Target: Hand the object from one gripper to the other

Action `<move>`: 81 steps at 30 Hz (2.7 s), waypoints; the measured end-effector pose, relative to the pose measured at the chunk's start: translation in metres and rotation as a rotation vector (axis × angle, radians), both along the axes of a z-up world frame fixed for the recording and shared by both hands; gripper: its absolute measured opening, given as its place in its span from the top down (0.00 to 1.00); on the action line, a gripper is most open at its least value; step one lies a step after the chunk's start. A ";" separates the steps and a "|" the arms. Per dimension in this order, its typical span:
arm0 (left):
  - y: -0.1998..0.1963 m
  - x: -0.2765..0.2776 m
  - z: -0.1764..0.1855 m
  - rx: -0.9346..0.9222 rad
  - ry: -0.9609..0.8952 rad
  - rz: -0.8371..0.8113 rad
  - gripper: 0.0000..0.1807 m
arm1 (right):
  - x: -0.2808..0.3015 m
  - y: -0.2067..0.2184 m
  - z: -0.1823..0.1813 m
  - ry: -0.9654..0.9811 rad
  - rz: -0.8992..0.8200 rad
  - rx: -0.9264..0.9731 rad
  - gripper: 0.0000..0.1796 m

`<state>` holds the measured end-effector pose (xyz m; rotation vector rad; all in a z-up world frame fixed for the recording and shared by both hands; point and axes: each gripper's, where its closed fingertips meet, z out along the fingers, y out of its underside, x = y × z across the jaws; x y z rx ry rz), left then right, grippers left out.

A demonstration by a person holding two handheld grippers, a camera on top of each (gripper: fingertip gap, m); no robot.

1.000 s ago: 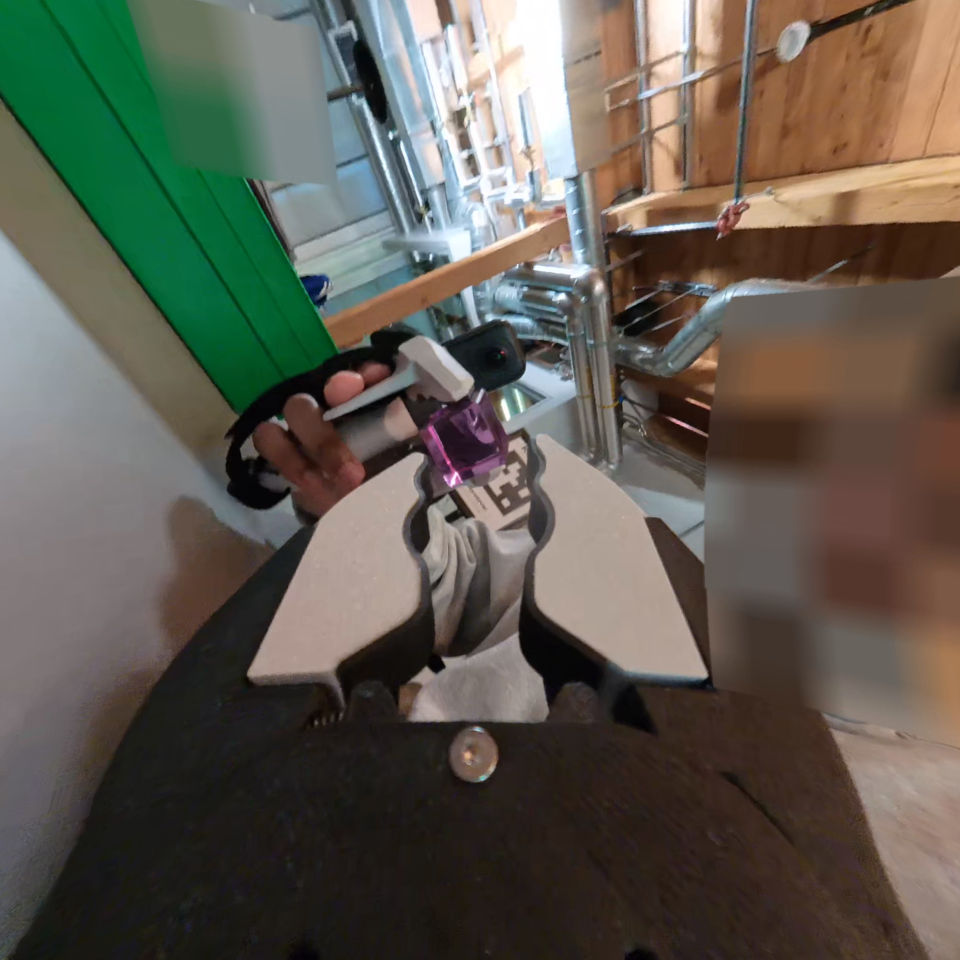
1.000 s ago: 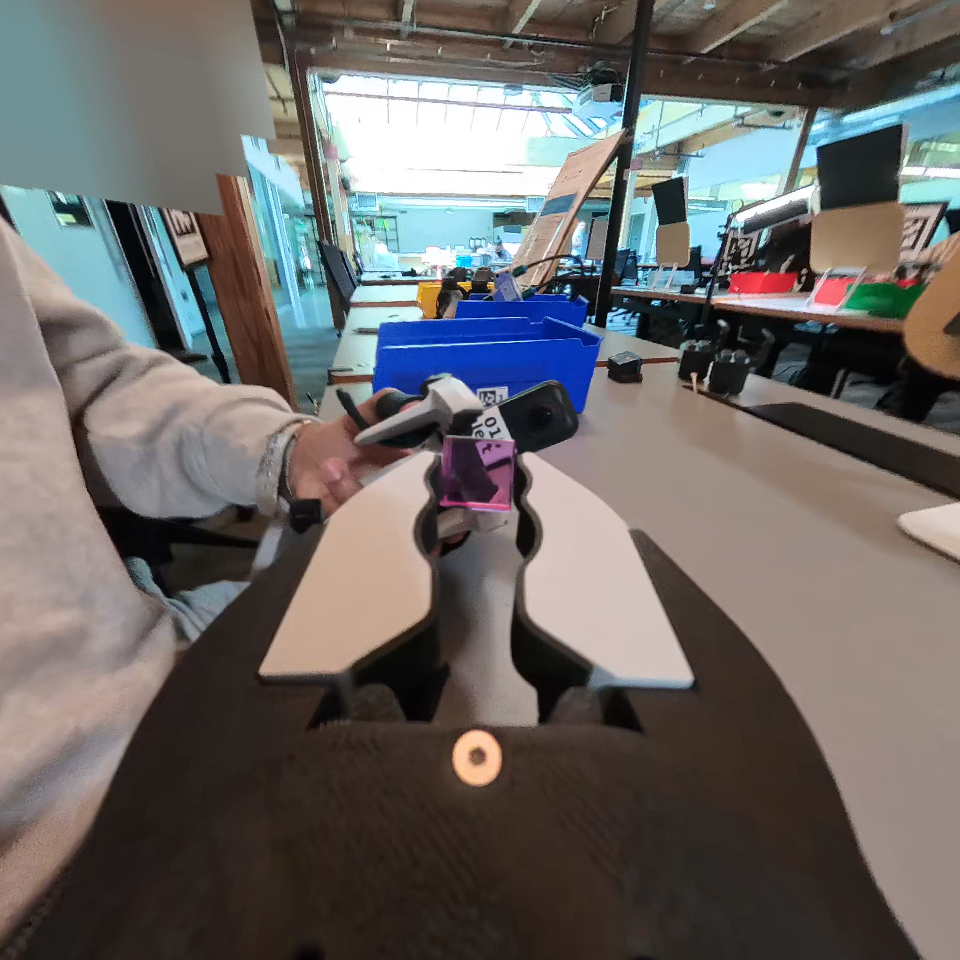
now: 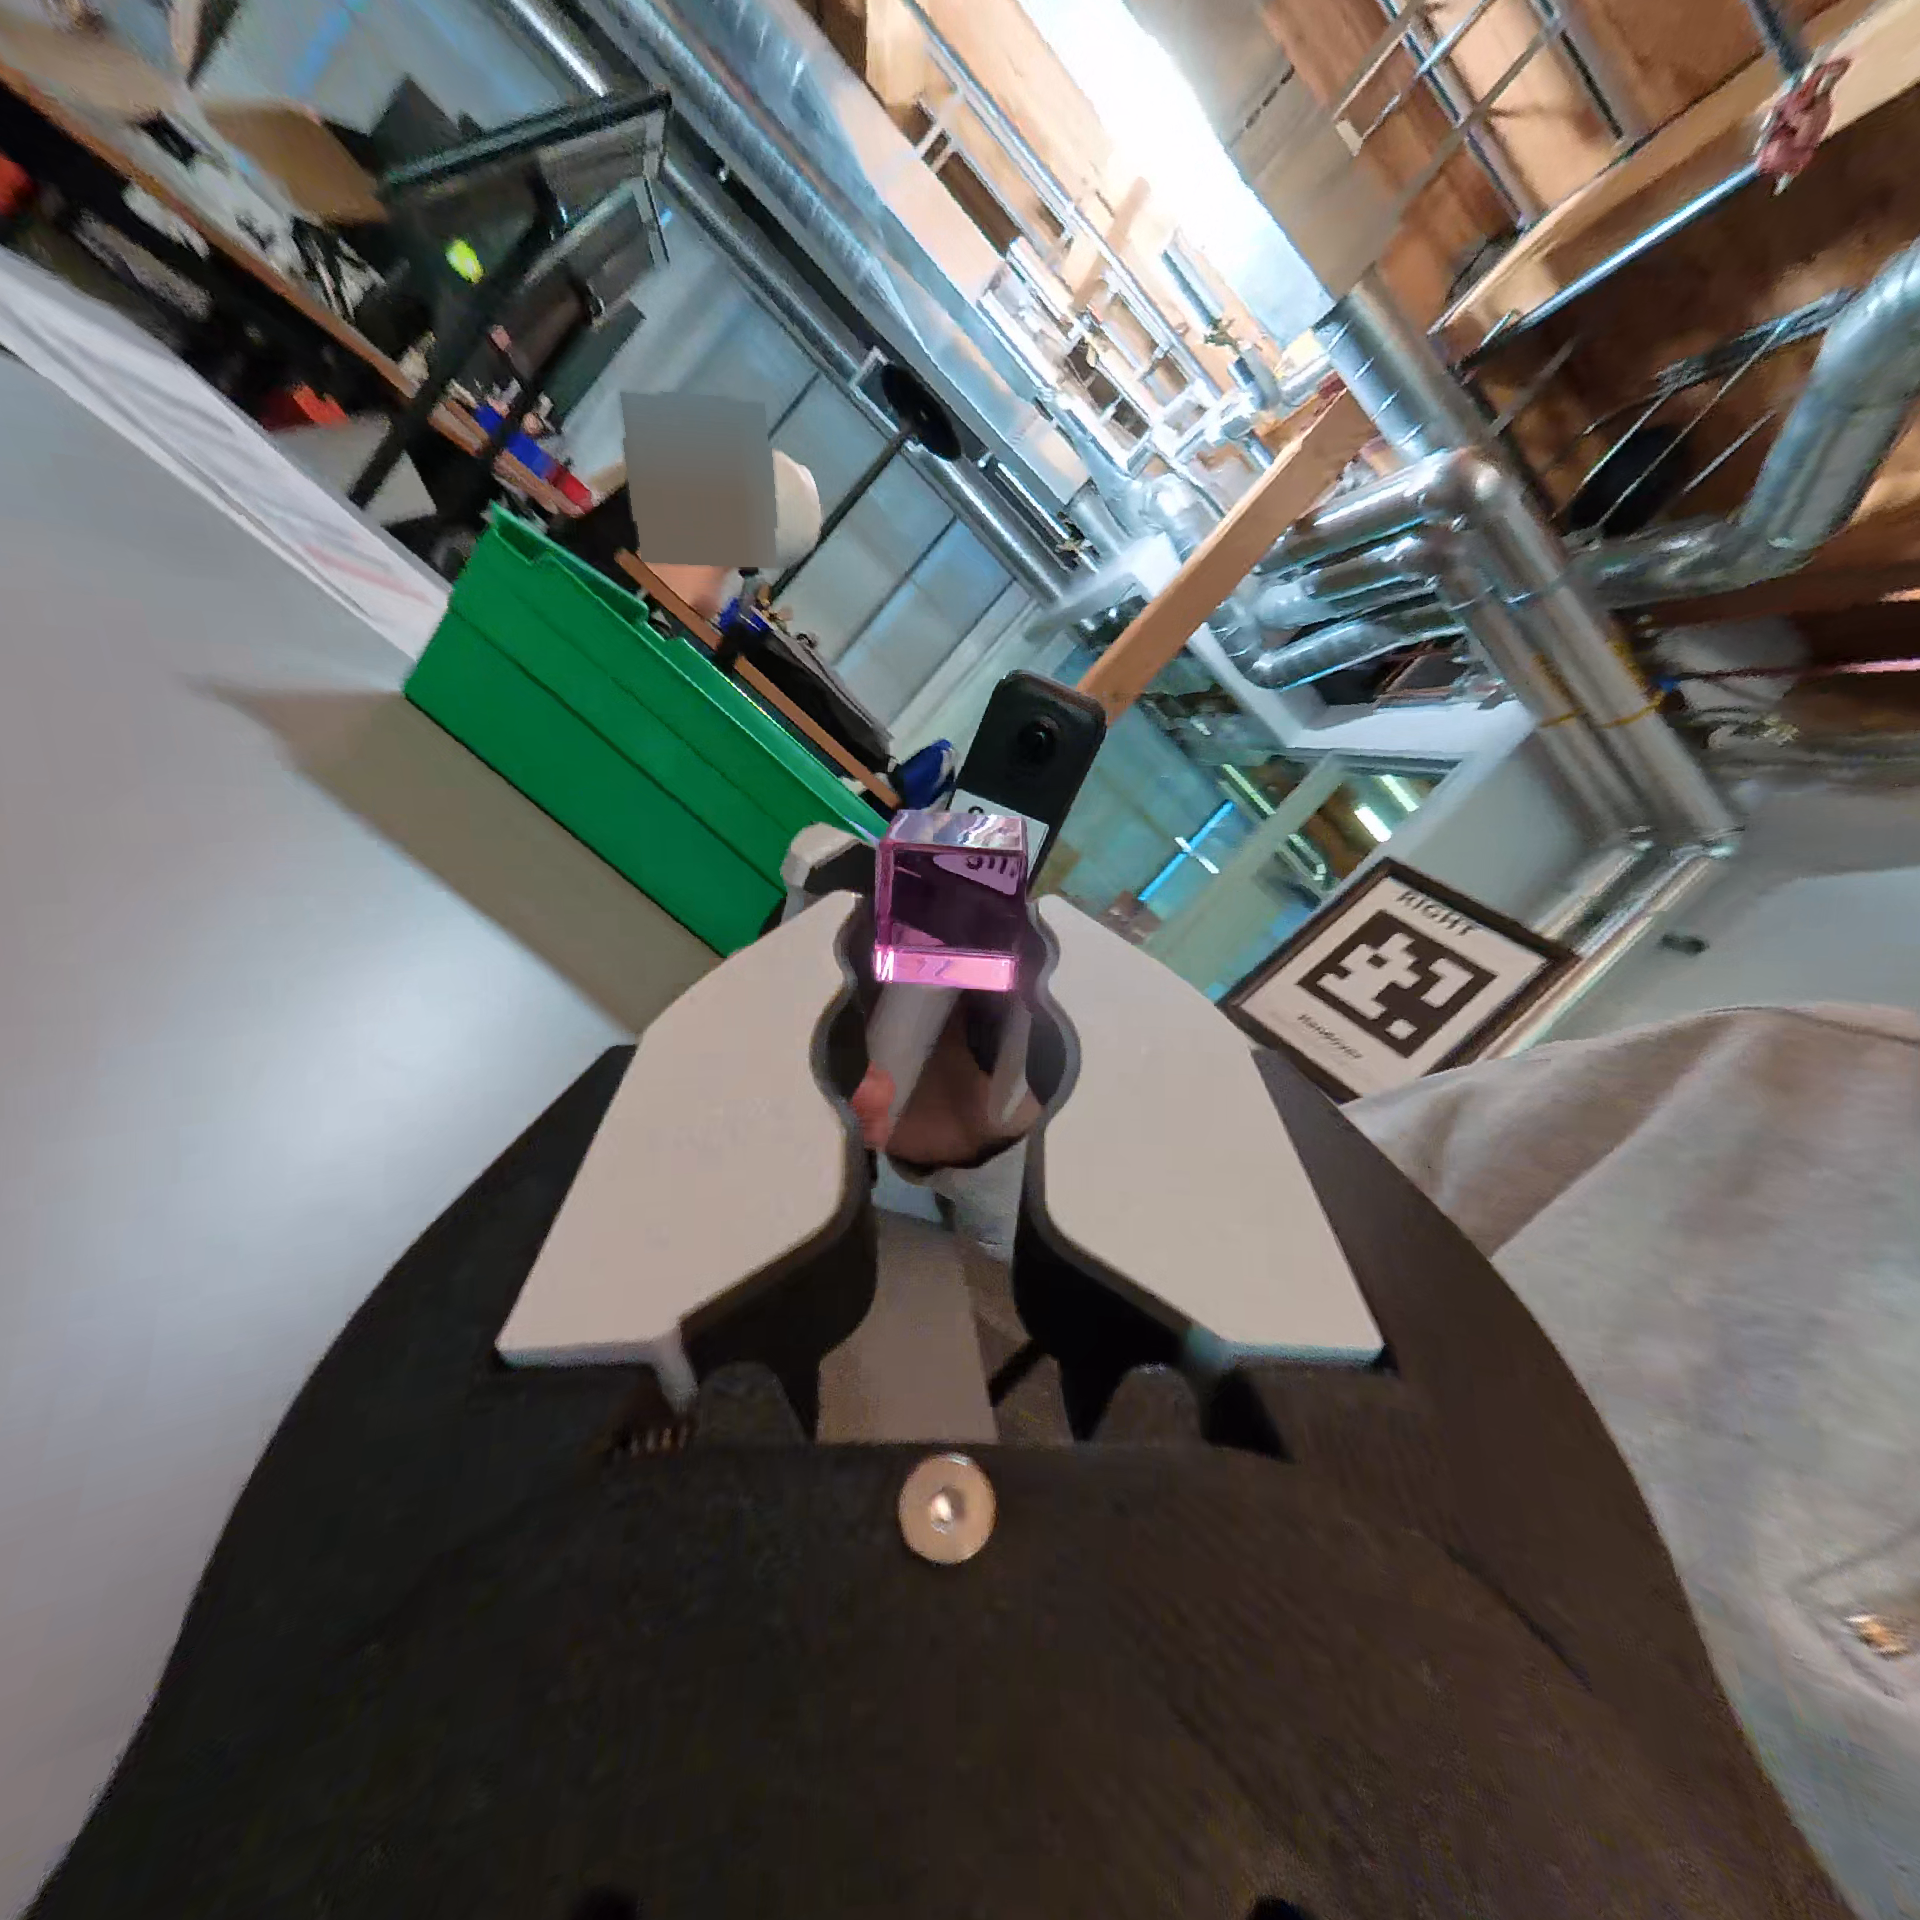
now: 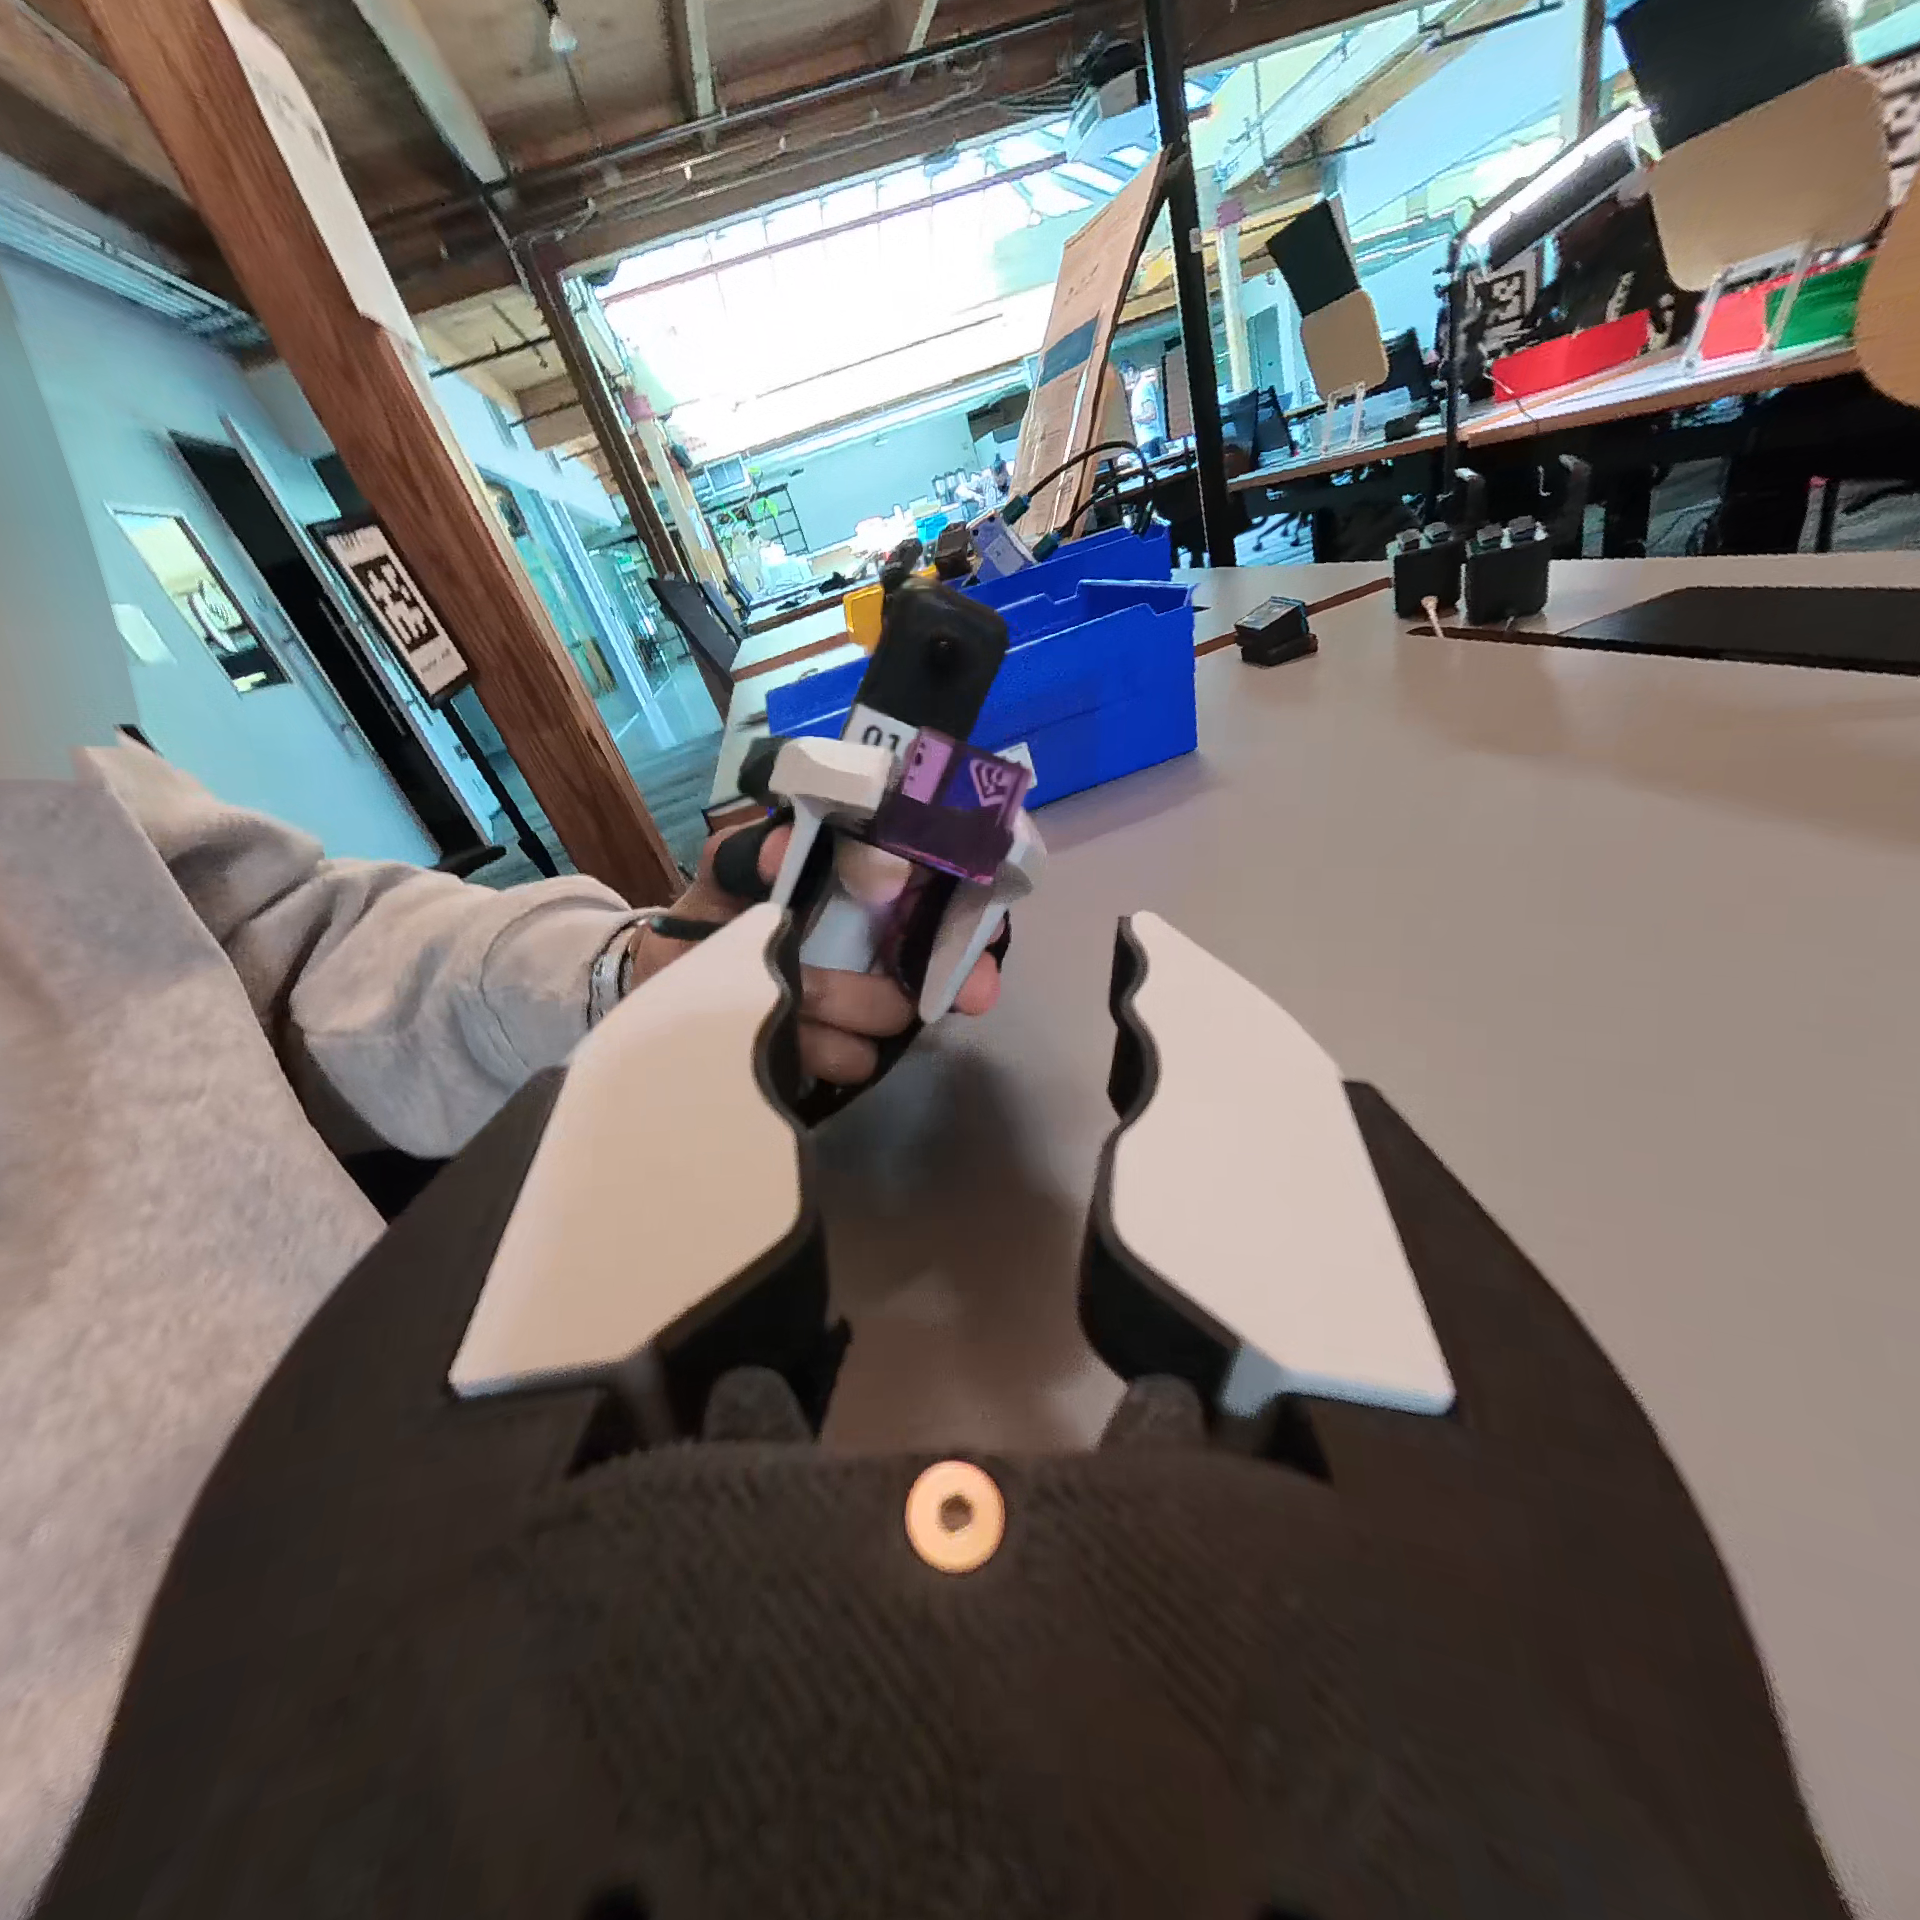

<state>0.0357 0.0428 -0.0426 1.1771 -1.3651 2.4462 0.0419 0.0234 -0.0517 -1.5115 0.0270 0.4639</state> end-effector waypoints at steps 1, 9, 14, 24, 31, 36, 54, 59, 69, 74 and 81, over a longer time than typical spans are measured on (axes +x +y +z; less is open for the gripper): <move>0.000 0.000 0.001 0.021 -0.021 0.015 0.85 | 0.001 0.001 0.000 0.027 -0.002 -0.005 0.68; -0.015 -0.005 -0.004 0.165 -0.084 0.013 0.85 | 0.002 0.001 0.007 0.276 0.035 0.007 0.69; -0.016 -0.005 -0.005 0.160 -0.081 0.000 0.85 | -0.001 -0.005 0.017 0.155 0.032 0.065 0.72; -0.019 -0.009 -0.008 0.064 0.019 -0.126 0.85 | -0.015 -0.008 0.008 -0.723 -0.121 0.110 0.74; -0.030 -0.018 -0.014 0.029 0.109 -0.273 0.85 | -0.026 -0.008 0.004 -0.921 -0.101 0.102 0.79; -0.035 -0.021 -0.017 0.018 0.144 -0.326 0.85 | -0.030 -0.008 -0.001 -0.965 -0.075 0.082 0.80; -0.036 -0.019 -0.015 -0.029 0.133 -0.316 0.76 | -0.026 -0.007 -0.002 -0.847 -0.061 0.050 0.85; -0.027 -0.012 -0.011 -0.012 0.088 -0.224 0.70 | -0.013 -0.008 0.006 -0.589 -0.086 0.030 0.85; -0.033 -0.014 -0.011 0.170 -0.034 -0.138 0.73 | -0.001 -0.008 0.012 0.176 0.056 -0.034 0.85; -0.034 -0.013 -0.013 0.240 -0.073 -0.097 0.75 | -0.005 -0.006 0.006 0.262 0.104 -0.084 0.85; -0.034 -0.012 -0.016 0.246 -0.062 -0.093 0.77 | -0.013 -0.002 0.004 0.298 0.137 -0.099 0.85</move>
